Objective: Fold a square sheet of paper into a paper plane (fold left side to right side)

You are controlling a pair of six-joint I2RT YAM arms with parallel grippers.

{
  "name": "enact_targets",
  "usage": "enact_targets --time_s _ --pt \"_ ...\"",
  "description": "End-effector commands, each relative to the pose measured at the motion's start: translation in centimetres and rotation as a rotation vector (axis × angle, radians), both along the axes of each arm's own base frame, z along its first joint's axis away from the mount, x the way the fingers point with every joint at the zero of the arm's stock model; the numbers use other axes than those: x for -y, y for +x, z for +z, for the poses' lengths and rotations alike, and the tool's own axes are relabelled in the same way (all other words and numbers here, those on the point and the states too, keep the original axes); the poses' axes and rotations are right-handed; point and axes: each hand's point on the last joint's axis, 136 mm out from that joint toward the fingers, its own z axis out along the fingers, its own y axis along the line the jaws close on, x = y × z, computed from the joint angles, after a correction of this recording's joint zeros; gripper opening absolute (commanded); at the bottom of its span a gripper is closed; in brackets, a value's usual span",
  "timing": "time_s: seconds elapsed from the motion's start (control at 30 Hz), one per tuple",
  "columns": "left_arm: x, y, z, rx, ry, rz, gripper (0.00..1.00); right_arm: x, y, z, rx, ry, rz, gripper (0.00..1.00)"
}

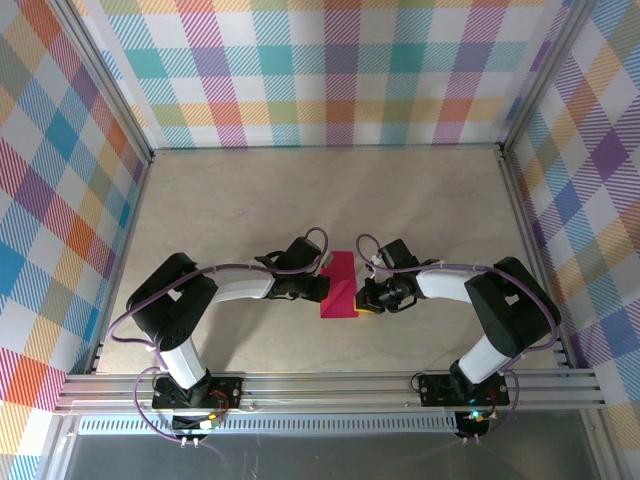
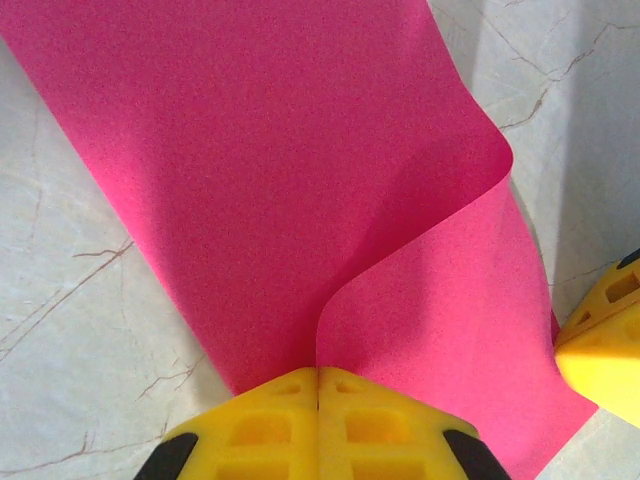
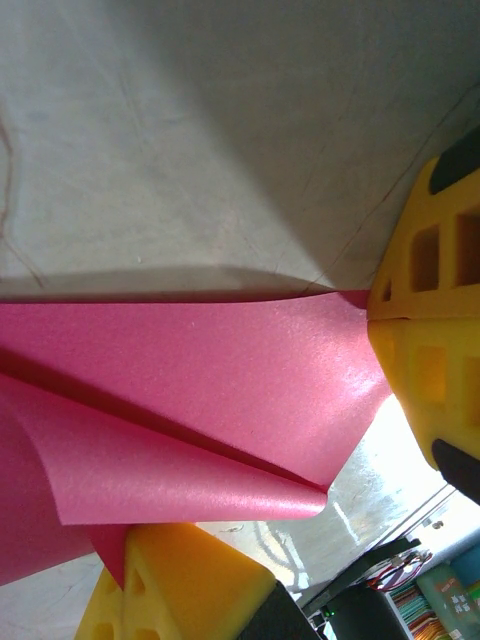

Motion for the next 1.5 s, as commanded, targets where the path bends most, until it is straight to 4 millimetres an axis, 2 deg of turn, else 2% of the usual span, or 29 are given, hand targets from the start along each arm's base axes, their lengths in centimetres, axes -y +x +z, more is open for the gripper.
enact_targets --time_s 0.0,0.23,0.57,0.73,0.93,1.47 --pt "-1.2 0.0 -1.2 -0.015 0.062 0.002 0.0 1.0 -0.5 -1.3 -0.017 -0.072 0.002 0.0" --pt "-1.2 -0.1 -1.3 -0.015 0.062 0.002 0.0 -1.0 1.1 2.9 0.083 0.055 0.01 0.0" --pt "-1.2 0.1 -1.3 -0.01 0.06 0.004 0.0 -4.4 3.4 4.9 0.139 0.178 0.015 0.0" --pt "-1.2 0.0 -1.3 -0.009 0.053 0.009 0.0 -5.3 4.4 4.6 0.141 0.18 0.014 0.01" --pt "-1.4 0.1 -1.4 -0.003 0.061 0.014 0.0 -5.7 4.2 3.4 0.124 0.157 0.028 0.01" --pt "-1.6 0.1 -1.6 -0.001 0.072 0.02 0.0 -4.7 3.7 1.0 0.091 0.069 0.02 0.0"
